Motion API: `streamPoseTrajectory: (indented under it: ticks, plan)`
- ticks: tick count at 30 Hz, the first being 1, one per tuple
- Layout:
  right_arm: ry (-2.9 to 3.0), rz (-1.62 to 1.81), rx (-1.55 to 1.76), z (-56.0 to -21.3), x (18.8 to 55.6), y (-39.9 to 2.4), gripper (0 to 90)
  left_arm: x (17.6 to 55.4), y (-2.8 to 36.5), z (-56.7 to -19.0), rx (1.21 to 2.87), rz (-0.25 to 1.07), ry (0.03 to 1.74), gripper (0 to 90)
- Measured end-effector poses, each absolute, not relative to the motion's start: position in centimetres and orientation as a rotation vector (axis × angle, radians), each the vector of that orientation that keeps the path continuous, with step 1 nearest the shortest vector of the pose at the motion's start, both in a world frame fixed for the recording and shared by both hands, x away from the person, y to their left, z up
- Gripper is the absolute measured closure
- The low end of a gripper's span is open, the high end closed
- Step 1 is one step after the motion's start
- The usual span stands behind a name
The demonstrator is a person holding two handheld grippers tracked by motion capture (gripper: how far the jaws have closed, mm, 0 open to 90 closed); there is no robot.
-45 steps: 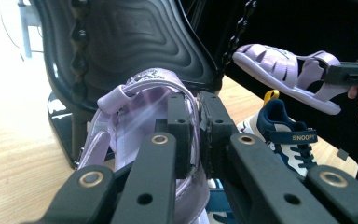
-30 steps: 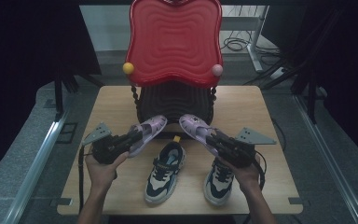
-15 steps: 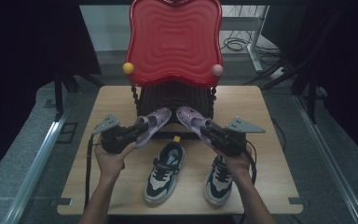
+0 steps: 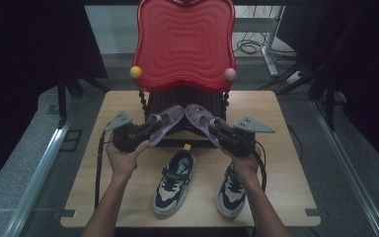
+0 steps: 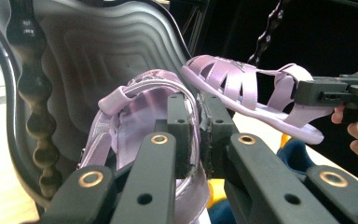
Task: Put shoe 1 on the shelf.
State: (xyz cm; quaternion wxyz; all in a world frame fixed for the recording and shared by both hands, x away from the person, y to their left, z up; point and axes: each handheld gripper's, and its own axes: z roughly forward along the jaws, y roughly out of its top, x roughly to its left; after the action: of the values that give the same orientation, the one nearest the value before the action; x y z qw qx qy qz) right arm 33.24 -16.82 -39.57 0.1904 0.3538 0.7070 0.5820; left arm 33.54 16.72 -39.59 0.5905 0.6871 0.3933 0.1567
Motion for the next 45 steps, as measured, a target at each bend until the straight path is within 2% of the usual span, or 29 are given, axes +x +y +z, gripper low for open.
streamPoseTrajectory:
  ticks: [45]
  plan:
    - [1.677, 1.532, 1.118, -40.4, 38.3, -11.4, 83.7, 39.3, 13.4, -40.5, 1.516, 0.570, 0.927, 84.1]
